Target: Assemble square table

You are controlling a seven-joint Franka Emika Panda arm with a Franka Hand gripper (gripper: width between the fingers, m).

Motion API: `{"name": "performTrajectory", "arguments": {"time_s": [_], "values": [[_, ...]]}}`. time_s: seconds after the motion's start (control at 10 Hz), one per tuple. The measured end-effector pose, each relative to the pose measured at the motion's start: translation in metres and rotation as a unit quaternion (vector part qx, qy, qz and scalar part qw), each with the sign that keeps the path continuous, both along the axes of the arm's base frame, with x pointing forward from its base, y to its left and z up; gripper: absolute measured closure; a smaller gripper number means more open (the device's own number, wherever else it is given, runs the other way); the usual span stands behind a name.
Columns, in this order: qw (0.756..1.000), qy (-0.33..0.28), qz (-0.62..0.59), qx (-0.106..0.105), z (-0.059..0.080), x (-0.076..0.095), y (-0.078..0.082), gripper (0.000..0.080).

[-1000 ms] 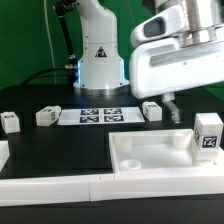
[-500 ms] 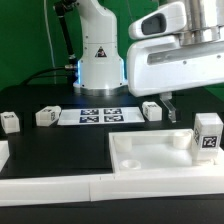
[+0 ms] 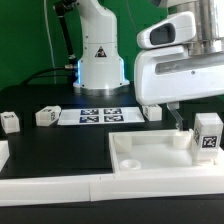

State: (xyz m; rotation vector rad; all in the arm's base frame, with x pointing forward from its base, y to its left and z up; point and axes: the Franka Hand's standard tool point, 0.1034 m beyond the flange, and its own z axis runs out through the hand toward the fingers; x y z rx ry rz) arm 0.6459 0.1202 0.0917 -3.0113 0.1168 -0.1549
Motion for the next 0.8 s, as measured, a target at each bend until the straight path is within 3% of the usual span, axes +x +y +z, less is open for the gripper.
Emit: {"name": "performTrajectory", "arguments": {"time_s": [0.1,0.3,0.4,0.6,0.8], "values": [[1.000,0.000,-0.002,0.000,-0.0001,0.0000,-0.0005,0.0150],[1.000,0.001,-0.008,0.001,-0.0002,-0.0001,-0.0004,0.0414],[0.999,0.005,-0.042,0.004,-0.0001,0.0002,-0.0018,0.0501],[0.993,0.013,-0.114,0.011,-0.0002,0.0007,-0.0051,0.0501],[0.970,0.003,-0.242,0.023,-0.0006,-0.0051,-0.0102,0.0501]]}}
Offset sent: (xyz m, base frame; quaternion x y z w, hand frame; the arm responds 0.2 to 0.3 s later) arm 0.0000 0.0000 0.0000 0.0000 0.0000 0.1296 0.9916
